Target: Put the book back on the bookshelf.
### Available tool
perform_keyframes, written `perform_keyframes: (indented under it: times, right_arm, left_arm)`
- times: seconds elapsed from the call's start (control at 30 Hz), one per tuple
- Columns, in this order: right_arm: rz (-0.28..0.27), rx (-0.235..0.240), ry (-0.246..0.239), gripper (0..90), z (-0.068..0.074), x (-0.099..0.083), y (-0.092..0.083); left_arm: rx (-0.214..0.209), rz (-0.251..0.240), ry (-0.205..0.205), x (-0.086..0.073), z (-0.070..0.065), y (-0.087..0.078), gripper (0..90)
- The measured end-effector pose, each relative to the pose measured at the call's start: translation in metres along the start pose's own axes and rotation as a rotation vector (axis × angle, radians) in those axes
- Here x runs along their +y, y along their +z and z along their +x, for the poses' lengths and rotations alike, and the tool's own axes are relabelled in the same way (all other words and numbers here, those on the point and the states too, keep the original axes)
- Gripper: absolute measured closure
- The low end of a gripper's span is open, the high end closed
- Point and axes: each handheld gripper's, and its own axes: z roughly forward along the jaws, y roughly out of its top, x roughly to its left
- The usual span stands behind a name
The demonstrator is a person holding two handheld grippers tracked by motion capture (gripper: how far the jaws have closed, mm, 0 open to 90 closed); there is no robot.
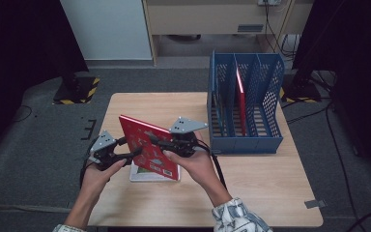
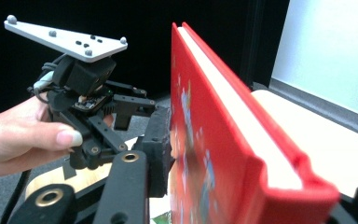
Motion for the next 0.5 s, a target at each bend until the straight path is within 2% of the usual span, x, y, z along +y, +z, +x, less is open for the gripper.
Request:
perform_keyframes:
  times: [0.5]
  right_arm:
    - [-0.019,0.005,0.018,73.7,-0.0019,-0.0005,0.0099]
  left_arm:
    - [0.003,-0.001,-0.003,-0.0004,-0.0007,-0.0005,28.6]
